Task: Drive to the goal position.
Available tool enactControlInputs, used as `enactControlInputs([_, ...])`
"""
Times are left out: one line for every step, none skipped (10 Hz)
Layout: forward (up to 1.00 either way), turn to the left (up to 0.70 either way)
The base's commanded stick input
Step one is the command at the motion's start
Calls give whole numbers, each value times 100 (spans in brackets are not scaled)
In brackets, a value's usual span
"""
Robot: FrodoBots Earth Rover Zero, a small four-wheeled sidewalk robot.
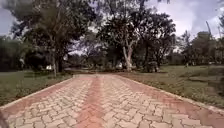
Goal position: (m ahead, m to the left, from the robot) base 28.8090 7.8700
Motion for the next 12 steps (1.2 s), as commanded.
enactControlInputs([70, 0])
enactControlInputs([70, 0])
enactControlInputs([70, 35])
enactControlInputs([70, 35])
enactControlInputs([70, 35])
enactControlInputs([70, 35])
enactControlInputs([70, 34])
enactControlInputs([70, 29])
enactControlInputs([70, 0])
enactControlInputs([70, 0])
enactControlInputs([70, 0])
enactControlInputs([70, 0])
